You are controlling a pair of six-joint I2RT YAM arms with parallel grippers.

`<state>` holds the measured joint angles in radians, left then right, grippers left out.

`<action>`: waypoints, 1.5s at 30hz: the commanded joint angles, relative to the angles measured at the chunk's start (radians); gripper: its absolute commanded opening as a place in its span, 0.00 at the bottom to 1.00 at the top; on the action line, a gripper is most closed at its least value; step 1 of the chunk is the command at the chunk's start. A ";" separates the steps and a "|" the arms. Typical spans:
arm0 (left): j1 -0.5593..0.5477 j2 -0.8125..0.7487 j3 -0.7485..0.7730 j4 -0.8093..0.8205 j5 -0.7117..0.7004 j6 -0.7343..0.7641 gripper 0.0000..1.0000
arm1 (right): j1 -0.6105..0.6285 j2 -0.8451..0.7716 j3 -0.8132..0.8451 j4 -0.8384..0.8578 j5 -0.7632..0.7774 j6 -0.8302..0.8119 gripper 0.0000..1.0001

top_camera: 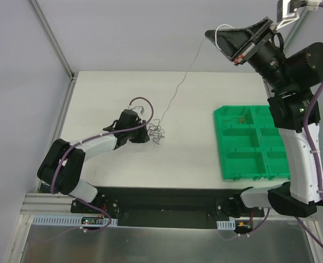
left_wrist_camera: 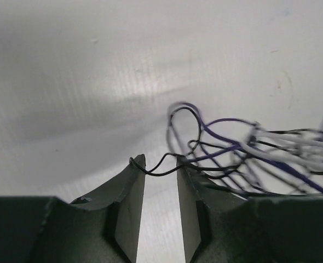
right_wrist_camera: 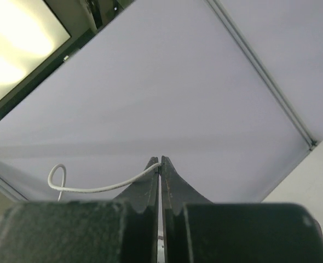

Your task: Untangle the cables

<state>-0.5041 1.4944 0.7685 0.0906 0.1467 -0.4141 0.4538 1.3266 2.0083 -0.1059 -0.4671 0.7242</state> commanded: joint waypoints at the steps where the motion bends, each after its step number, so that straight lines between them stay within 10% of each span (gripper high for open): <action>1: 0.038 -0.011 -0.034 -0.037 -0.028 -0.031 0.28 | -0.036 -0.007 0.176 -0.001 0.005 -0.016 0.00; 7: 0.091 0.013 -0.021 -0.058 -0.018 -0.035 0.28 | -0.060 0.034 0.311 -0.009 0.005 -0.019 0.00; 14: 0.114 -0.114 0.063 -0.074 0.252 -0.061 0.38 | -0.060 -0.007 0.066 0.014 -0.028 -0.002 0.00; 23: 0.110 -0.304 0.104 0.023 0.372 -0.081 0.88 | -0.029 -0.092 -0.247 0.060 -0.021 -0.032 0.00; 39: -0.186 -0.100 0.222 0.147 0.303 0.229 0.85 | -0.026 -0.072 -0.115 0.032 0.044 0.004 0.00; 45: -0.185 0.127 0.244 0.213 0.216 0.150 0.60 | -0.023 -0.011 0.056 0.032 0.065 0.067 0.00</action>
<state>-0.6819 1.4948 0.9741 0.2287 0.4522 -0.2390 0.4232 1.2884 1.9160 -0.1295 -0.4252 0.7311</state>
